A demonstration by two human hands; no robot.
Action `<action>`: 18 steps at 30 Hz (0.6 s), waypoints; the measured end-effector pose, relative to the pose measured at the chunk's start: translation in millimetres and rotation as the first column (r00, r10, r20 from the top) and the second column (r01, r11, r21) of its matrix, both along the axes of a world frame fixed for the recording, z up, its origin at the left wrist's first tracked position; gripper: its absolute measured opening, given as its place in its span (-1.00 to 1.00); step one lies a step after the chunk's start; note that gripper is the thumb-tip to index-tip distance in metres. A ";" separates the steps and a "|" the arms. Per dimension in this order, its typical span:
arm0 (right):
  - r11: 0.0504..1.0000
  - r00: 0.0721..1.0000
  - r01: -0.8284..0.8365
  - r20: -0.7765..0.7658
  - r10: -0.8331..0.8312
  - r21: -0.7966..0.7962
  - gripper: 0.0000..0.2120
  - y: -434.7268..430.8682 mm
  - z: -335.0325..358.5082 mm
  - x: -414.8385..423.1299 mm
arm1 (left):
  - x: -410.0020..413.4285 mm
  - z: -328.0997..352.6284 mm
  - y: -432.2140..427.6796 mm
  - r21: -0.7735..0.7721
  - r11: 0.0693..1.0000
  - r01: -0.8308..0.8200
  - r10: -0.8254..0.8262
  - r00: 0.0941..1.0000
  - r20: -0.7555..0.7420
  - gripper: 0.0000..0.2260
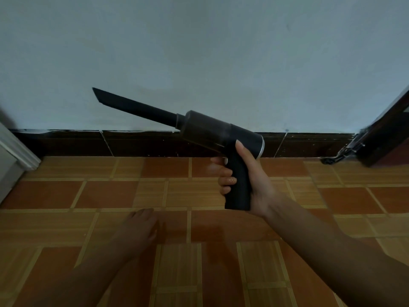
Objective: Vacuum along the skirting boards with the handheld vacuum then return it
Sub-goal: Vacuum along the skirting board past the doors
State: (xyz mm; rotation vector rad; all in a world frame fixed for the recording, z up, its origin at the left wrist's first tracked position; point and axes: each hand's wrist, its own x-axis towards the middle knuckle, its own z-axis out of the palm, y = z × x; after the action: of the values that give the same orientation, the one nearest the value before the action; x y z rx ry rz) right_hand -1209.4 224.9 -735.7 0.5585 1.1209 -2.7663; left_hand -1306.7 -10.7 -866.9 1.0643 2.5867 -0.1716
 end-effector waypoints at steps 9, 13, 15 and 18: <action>0.999 0.999 0.031 -0.008 -0.031 0.025 -0.65 -3.2 1.5 -0.5 | 0.5 0.7 1.9 0.058 0.998 0.010 -0.009 1.000 -0.006 -0.60; 0.999 1.000 0.022 -0.022 -0.021 0.034 -0.67 -2.7 0.4 -0.4 | 0.2 -1.1 1.2 0.027 1.000 0.015 -0.014 1.000 -0.020 -0.61; 0.999 0.999 0.019 -0.030 -0.018 0.044 -0.67 -2.9 0.4 -0.7 | -0.5 -2.0 0.7 0.029 1.000 0.008 -0.008 1.000 -0.013 -0.60; 0.999 0.999 0.021 -0.035 -0.019 0.049 -0.68 -3.4 0.7 -1.8 | -0.8 -1.2 -0.2 0.030 0.999 0.011 -0.010 1.000 -0.018 -0.60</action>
State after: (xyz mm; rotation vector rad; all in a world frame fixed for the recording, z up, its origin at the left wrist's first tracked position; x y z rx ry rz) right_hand -1211.2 221.5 -735.0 0.5316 1.2012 -2.7824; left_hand -1307.5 -10.9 -868.1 1.0923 2.6081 -0.1457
